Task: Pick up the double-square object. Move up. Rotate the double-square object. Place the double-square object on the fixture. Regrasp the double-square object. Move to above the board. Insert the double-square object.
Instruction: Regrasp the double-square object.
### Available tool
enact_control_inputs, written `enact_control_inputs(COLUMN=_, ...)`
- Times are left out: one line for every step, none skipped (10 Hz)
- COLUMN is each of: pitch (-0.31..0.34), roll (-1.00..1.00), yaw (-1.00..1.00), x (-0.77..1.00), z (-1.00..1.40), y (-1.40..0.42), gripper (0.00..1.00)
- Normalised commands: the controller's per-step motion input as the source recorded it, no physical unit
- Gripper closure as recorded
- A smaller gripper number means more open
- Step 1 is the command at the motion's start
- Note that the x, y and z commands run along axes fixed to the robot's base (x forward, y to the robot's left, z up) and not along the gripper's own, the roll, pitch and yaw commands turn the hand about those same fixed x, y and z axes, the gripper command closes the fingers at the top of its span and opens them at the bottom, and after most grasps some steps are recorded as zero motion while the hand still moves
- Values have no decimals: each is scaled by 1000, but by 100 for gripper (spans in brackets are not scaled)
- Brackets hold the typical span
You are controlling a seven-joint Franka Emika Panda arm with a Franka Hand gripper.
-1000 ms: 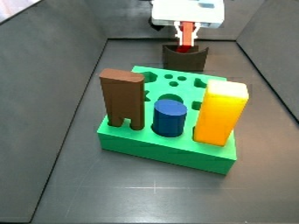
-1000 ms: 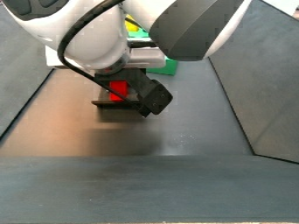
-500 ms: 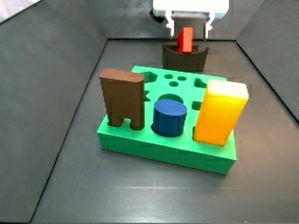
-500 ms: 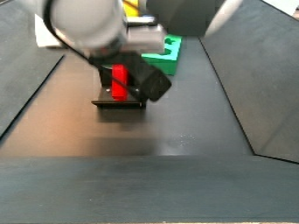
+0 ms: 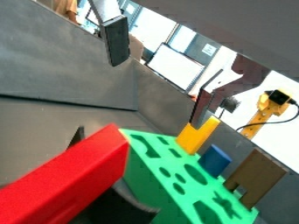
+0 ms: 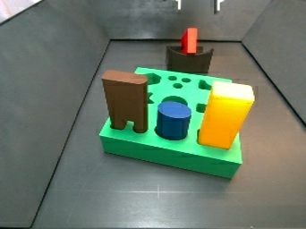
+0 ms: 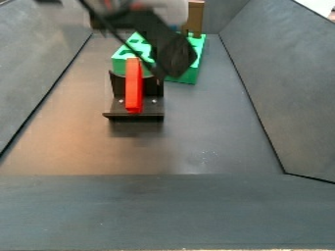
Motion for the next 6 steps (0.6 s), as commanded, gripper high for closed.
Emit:
enact_control_inputs(pitch=53, roll=1000, yaw=35, x=-124, z=626, y=-759, gripper=0)
enact_control_inputs(pitch=52, roll=1000, yaw=34, x=-109, z=554, y=-721, gripper=0)
enact_control_inputs(pitch=46, roll=1000, yaw=33, x=-112, z=477, y=-646, gripper=0)
enact_control_inputs(pitch=33, roll=1000, yaw=32, x=-108, z=162, y=-383, gripper=0)
enact_control_inputs(pitch=30, roll=1000, yaw=32, x=-65, z=28, y=-221, gripper=0)
enact_control_inputs(pitch=32, roll=1000, yaw=31, x=-29, z=19, y=-66, gripper=0)
